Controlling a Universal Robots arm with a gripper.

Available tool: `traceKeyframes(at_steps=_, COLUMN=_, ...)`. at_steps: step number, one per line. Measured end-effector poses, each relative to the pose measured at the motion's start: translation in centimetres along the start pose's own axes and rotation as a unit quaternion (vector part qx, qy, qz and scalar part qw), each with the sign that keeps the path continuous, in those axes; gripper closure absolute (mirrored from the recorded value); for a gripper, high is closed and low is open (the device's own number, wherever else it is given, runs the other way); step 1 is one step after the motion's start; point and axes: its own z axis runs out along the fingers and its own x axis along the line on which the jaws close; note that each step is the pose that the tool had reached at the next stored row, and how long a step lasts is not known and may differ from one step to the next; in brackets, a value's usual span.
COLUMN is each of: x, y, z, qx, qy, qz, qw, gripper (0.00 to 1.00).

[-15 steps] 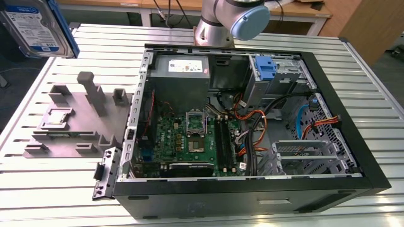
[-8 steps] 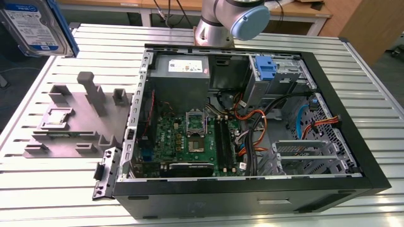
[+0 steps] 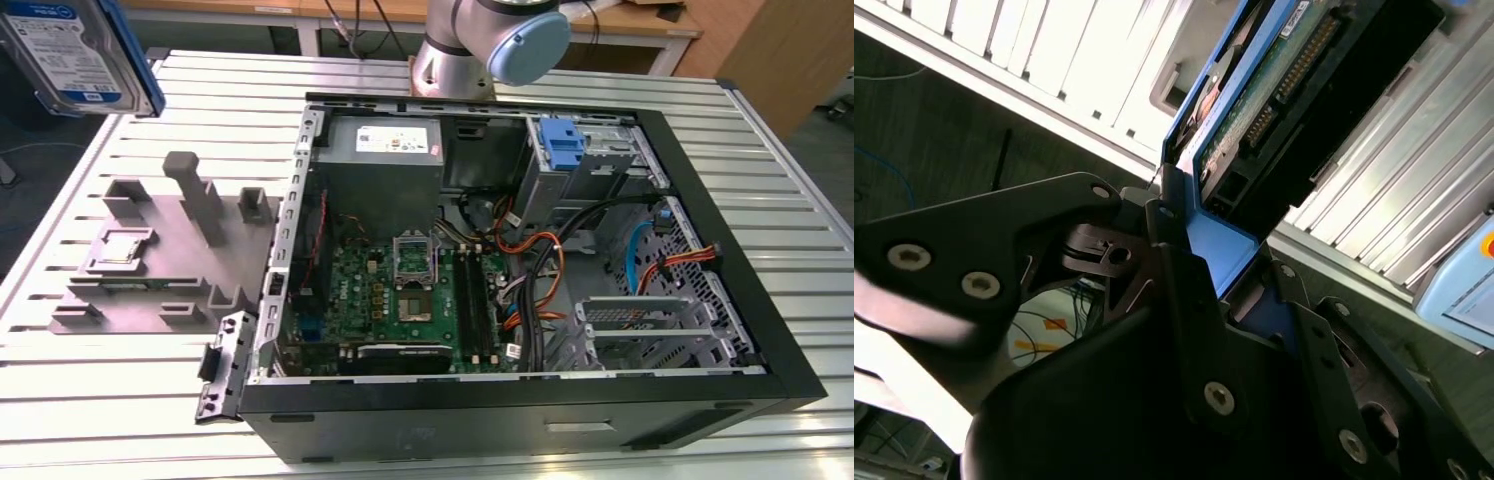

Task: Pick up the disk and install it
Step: 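Pick up the disk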

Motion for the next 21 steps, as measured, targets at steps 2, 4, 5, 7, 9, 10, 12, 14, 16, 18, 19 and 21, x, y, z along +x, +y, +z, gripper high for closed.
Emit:
traceKeyframes(at_steps=2, x=-0.01, y=0.01, z=-0.15, qx=0.0000, qy=0.0000, qz=0.000, qw=1.0000, gripper=0.63)
traceKeyframes(at_steps=4, x=-0.01, y=0.01, z=-0.25, qx=0.0000, qy=0.0000, qz=0.000, qw=1.0000, gripper=0.63)
traceKeyframes(at_steps=5, x=-0.02, y=0.01, z=-0.31, qx=0.0000, qy=0.0000, qz=0.000, qw=1.0000, gripper=0.63)
traceKeyframes(at_steps=7, x=-0.02, y=0.01, z=-0.39, qx=0.0000, qy=-0.0001, qz=0.000, qw=1.0000, gripper=0.63)
traceKeyframes(at_steps=9, x=-0.02, y=0.01, z=-0.47, qx=0.0000, qy=0.0000, qz=0.000, qw=1.0000, gripper=0.63)
traceKeyframes(at_steps=10, x=-0.03, y=0.01, z=-0.49, qx=0.0000, qy=0.0000, qz=0.000, qw=1.0000, gripper=0.63)
traceKeyframes(at_steps=12, x=-0.03, y=0.02, z=-0.60, qx=0.0000, qy=0.0000, qz=0.000, qw=1.0000, gripper=0.63)
traceKeyframes(at_steps=14, x=-0.04, y=0.02, z=-0.74, qx=0.0000, qy=0.0000, qz=0.000, qw=1.0000, gripper=0.63)
traceKeyframes(at_steps=16, x=-0.04, y=0.03, z=-0.86, qx=0.0000, qy=0.0000, qz=0.000, qw=1.0000, gripper=0.63)
traceKeyframes(at_steps=18, x=-0.05, y=0.03, z=-0.95, qx=0.0000, qy=0.0000, qz=0.000, qw=1.0000, gripper=0.63)
traceKeyframes(at_steps=19, x=-0.05, y=0.03, z=-0.98, qx=0.0000, qy=0.0000, qz=0.000, qw=1.0000, gripper=0.63)
traceKeyframes(at_steps=21, x=-0.05, y=0.03, z=-0.99, qx=0.0001, qy=0.0000, qz=0.000, qw=1.0000, gripper=0.63)
